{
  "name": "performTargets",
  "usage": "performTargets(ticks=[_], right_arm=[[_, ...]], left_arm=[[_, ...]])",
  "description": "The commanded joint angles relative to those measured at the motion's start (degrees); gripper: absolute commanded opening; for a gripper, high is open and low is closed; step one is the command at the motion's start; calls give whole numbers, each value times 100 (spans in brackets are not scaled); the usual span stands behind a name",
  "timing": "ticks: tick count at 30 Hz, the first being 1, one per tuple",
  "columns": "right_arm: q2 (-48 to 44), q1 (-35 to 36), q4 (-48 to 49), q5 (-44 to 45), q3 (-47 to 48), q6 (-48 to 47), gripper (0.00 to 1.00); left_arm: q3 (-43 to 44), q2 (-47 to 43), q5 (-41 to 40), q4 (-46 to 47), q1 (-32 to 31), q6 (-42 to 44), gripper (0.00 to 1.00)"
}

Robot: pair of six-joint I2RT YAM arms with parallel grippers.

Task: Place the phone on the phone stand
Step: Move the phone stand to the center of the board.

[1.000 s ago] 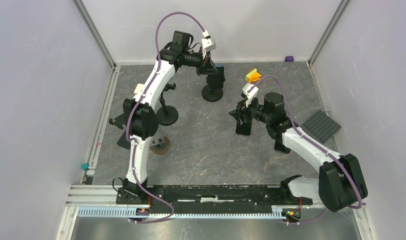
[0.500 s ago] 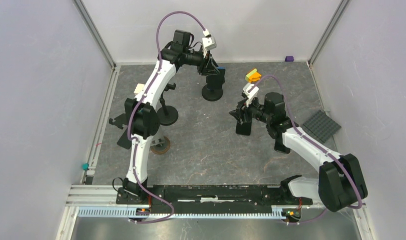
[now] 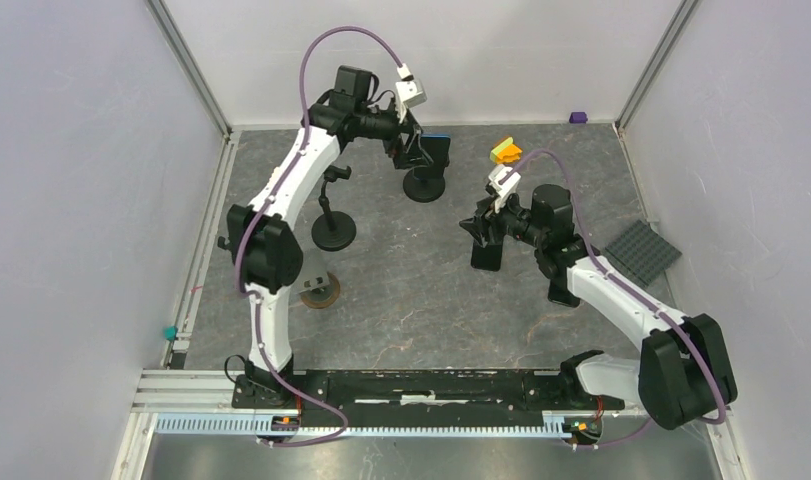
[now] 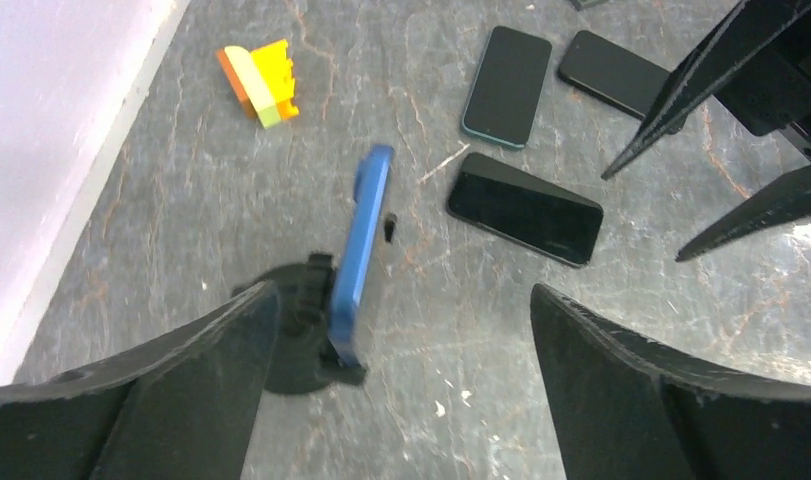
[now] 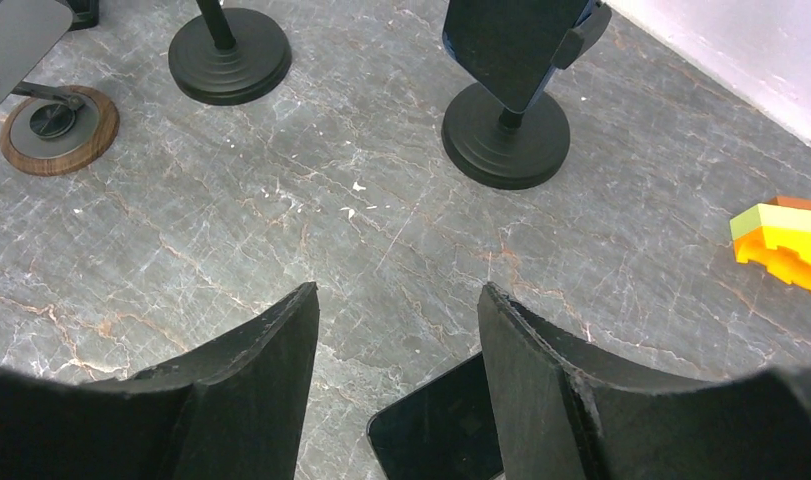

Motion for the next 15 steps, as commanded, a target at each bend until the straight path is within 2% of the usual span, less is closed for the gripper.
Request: performTargets(ticks=[1, 7, 10, 15], right_arm=[[-274, -14, 29, -12, 155, 17, 65], [-406, -14, -648, 337, 328, -172, 74], [-483, -14, -887, 676, 306, -350, 92], [-545, -14, -1149, 832, 242, -501, 97]], left_arm=[[-857, -1253, -656, 601, 36, -490, 100], [-2246, -2665, -2047, 861, 200, -1030, 100], [-2971, -3259, -2368, 844, 297, -1178, 100], [-4219, -4136, -3342, 969, 314, -1618, 100]])
